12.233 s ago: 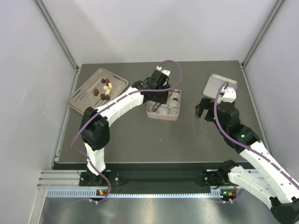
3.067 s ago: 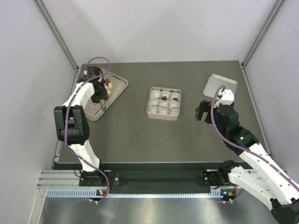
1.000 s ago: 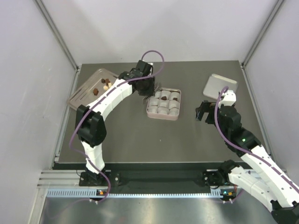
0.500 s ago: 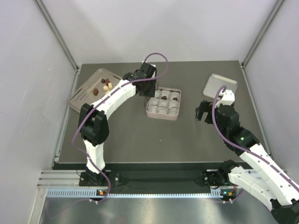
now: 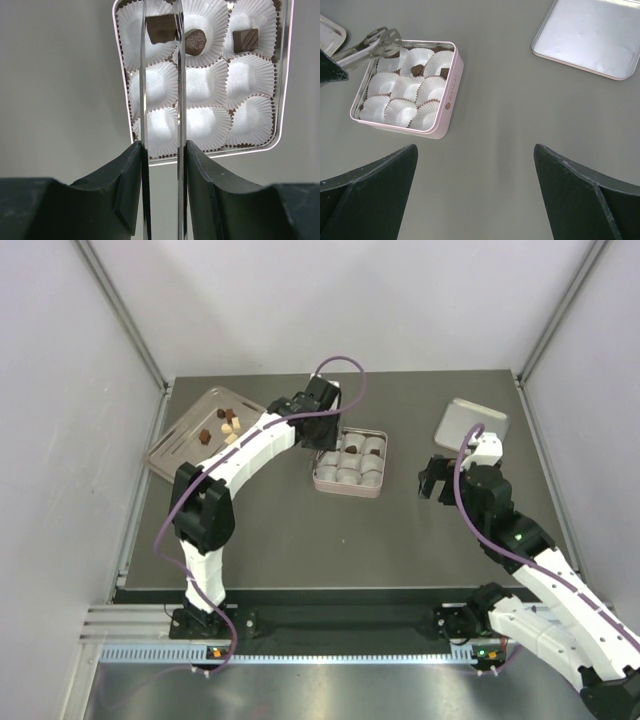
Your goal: Pack the chocolate
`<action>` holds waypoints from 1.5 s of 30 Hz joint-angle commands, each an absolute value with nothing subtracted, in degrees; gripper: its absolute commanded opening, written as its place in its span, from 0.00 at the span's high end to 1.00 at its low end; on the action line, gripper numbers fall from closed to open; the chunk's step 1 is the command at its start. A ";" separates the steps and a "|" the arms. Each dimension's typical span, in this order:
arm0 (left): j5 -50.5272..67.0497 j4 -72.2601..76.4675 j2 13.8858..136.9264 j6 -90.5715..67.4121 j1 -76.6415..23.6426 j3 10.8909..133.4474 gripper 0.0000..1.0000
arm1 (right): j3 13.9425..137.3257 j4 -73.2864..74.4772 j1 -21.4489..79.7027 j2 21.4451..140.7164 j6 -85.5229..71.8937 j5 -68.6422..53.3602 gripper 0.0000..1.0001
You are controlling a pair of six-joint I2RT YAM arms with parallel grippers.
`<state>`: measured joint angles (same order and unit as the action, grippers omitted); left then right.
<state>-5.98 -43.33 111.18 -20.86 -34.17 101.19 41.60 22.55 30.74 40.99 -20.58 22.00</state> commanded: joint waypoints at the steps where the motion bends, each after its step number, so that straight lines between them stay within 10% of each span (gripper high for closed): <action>1: -7.64 -42.28 110.39 -20.57 -34.63 101.69 0.57 | 42.54 21.01 31.55 40.52 -20.30 22.24 0.00; 22: -20.12 -50.79 102.57 -18.46 -32.09 108.28 0.49 | 42.28 20.83 31.55 40.25 -21.09 21.18 0.00; 45: -11.69 -40.26 97.20 -14.68 4.31 86.22 0.51 | 40.96 20.30 31.47 39.02 -18.90 22.32 0.00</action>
<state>-14.15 -46.33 97.21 -17.08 3.51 86.67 40.77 22.35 30.74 39.59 -19.90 21.02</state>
